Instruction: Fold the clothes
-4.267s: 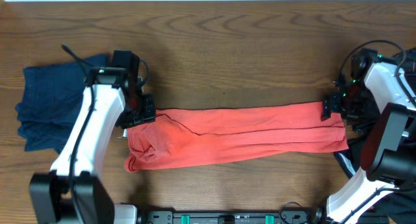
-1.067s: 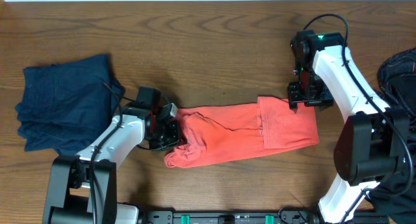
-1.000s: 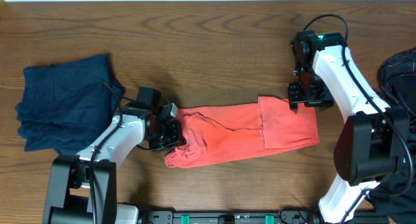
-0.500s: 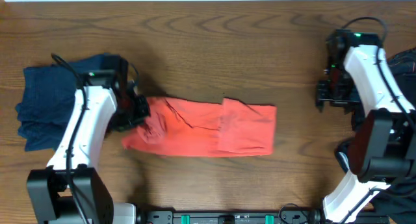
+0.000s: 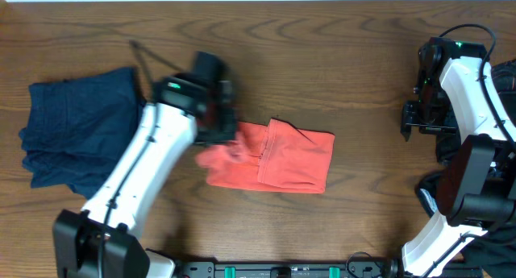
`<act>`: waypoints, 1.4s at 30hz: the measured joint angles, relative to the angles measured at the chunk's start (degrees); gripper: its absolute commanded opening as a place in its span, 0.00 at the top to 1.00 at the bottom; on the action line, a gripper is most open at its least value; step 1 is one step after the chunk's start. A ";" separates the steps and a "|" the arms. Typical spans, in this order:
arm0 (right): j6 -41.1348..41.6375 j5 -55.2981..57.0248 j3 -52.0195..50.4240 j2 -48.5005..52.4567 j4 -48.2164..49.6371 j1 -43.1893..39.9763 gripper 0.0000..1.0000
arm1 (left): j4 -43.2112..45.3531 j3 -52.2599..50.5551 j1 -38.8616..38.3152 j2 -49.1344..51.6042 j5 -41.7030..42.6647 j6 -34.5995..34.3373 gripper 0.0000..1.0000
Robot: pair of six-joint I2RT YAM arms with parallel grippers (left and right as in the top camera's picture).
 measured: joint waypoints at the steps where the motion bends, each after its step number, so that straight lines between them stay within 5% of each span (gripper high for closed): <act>1: -0.24 -0.02 0.00 0.00 -0.04 0.00 0.37 | 1.64 0.00 -2.89 0.26 0.00 -0.74 0.91; 15: -2.27 -1.88 -0.02 0.00 -0.61 0.00 0.36 | 10.27 0.13 -21.86 16.72 -0.31 -4.92 0.90; 17: -2.38 -1.92 -0.02 0.00 -0.59 0.00 0.36 | 11.02 0.13 -22.91 16.87 -0.48 -5.01 0.83; 18: -2.38 -1.95 -0.02 0.00 -0.61 0.00 0.36 | 11.45 0.13 -23.28 16.85 -0.44 -5.07 0.69; 24: -2.40 -2.64 -0.02 0.00 -0.61 0.00 0.36 | 11.43 1.09 -24.52 16.83 3.48 -5.31 0.51; 33: -6.12 -8.85 -0.02 0.00 0.26 1.07 0.38 | 5.16 13.92 -17.20 5.16 12.24 2.93 0.45; 42: -23.82 -37.88 -0.02 0.00 3.61 12.48 0.23 | -6.23 16.04 -0.85 -9.79 4.22 4.98 0.42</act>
